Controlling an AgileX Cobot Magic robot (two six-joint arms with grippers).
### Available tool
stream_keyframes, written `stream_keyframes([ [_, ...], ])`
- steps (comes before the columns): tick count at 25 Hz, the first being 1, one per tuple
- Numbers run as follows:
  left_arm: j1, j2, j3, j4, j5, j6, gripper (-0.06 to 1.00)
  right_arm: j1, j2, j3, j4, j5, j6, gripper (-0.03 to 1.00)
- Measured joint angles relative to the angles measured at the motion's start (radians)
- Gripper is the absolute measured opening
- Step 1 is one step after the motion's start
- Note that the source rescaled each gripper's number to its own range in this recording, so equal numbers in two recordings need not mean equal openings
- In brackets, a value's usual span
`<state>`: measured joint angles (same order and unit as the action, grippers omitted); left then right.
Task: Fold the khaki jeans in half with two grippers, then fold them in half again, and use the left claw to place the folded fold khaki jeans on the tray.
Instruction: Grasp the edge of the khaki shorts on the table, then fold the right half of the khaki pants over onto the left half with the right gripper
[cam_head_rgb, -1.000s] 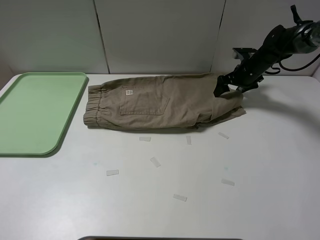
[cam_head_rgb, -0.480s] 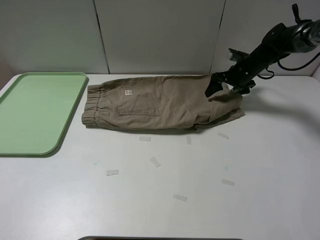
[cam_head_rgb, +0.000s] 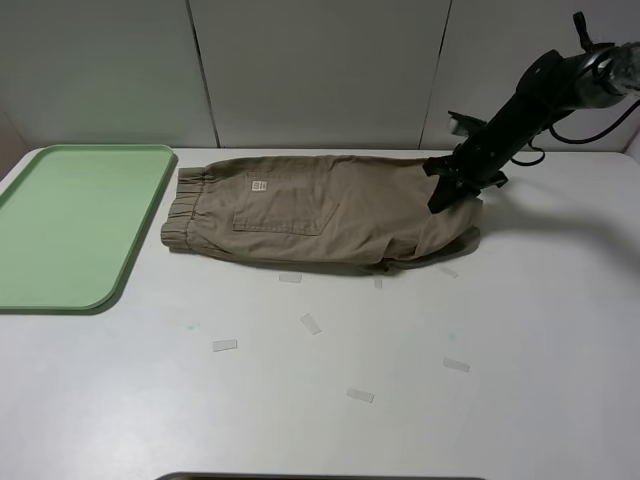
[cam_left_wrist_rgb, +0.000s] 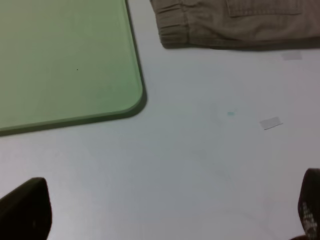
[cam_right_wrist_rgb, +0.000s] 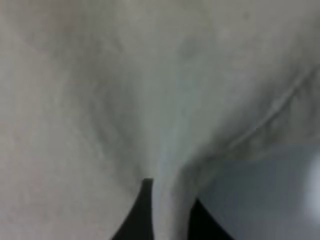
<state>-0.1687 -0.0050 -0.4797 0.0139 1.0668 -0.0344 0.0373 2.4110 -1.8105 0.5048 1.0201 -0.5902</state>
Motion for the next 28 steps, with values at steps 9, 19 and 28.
stream_keyframes([
  [9, 0.0, 0.0, 0.0, 0.0, 0.0, 0.0, 1.0, 0.002, -0.005, 0.007, -0.087, 0.159, 0.1, 0.0],
  [19, 0.0, 0.0, 0.0, 0.0, 0.0, 0.0, 1.0, -0.056, -0.205, 0.299, -0.153, 0.027, 0.1, 0.0],
  [28, 0.0, 0.0, 0.0, 0.0, 0.001, 0.0, 1.0, -0.14, -0.434, 0.632, -0.336, -0.238, 0.109, 0.0],
])
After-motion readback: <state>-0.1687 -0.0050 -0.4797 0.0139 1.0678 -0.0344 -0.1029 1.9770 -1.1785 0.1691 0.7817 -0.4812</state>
